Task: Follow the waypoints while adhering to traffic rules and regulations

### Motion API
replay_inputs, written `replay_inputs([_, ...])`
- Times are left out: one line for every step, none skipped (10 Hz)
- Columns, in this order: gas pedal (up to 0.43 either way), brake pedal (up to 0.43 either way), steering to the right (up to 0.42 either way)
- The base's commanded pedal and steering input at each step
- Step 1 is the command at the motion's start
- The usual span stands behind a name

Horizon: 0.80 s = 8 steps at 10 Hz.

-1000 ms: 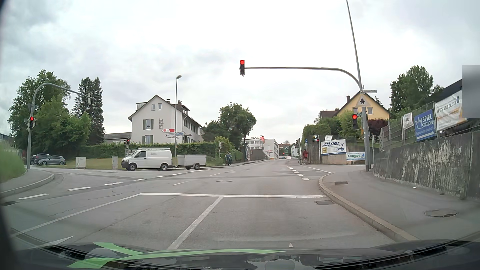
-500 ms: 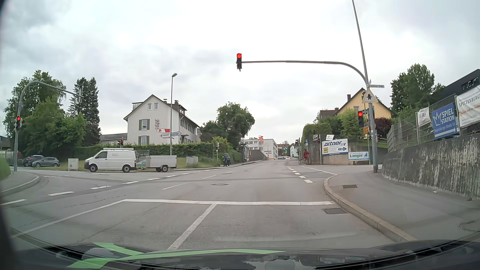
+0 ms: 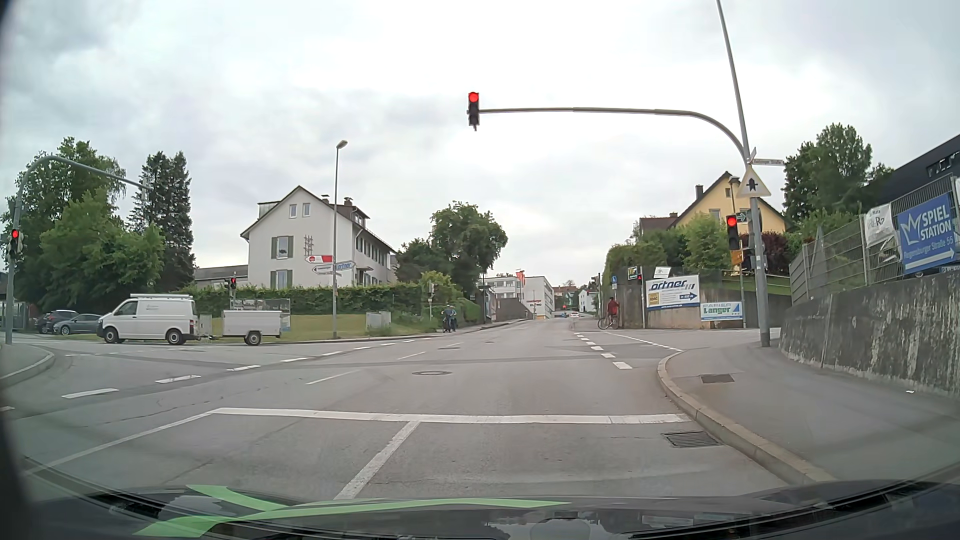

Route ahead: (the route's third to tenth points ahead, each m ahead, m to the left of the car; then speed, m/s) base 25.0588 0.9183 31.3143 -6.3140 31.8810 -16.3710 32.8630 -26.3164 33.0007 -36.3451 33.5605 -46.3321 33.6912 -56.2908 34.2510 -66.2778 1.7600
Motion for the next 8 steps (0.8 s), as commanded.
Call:
replay_inputs([0.008,0.000,0.009])
replay_inputs([0.020,0.000,0.009])
replay_inputs([0.020,0.000,0.009])
replay_inputs([0.020,0.000,0.009])
replay_inputs([0.020,0.000,0.009])
replay_inputs([0.020,0.000,0.009])
replay_inputs([0.020,0.000,0.009])
replay_inputs([0.020,0.000,0.009])
